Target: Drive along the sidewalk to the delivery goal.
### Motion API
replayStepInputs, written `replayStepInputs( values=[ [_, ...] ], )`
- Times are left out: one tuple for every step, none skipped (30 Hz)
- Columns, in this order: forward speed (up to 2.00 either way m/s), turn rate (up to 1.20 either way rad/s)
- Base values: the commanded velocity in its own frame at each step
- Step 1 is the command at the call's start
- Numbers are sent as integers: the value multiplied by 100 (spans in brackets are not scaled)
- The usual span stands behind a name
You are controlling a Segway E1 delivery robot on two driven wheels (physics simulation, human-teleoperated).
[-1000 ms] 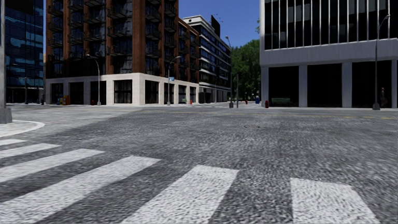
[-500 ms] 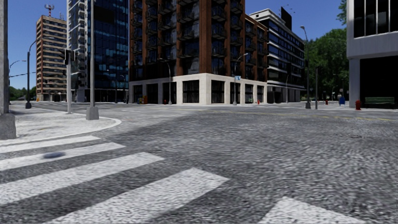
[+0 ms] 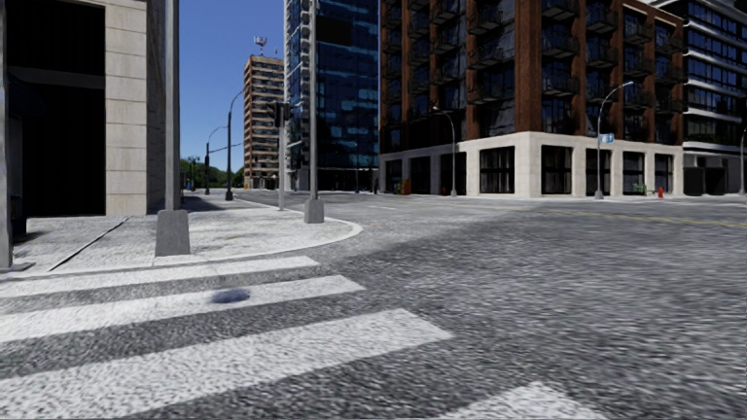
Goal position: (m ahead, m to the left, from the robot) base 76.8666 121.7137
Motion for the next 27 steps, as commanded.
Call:
replayStepInputs(
  values=[
    [138,82],
    [138,82],
    [138,82],
    [138,82],
    [139,82],
    [141,82],
    [141,82],
    [142,82],
    [144,82],
    [146,82],
    [147,82],
    [147,82],
    [149,82],
    [152,82],
    [162,69],
    [200,0],
    [200,0],
    [200,0],
    [200,0],
    [200,0],
    [200,0],
    [200,0],
    [200,0],
    [200,0],
    [200,0],
    [200,0],
    [200,0]
  ],
)
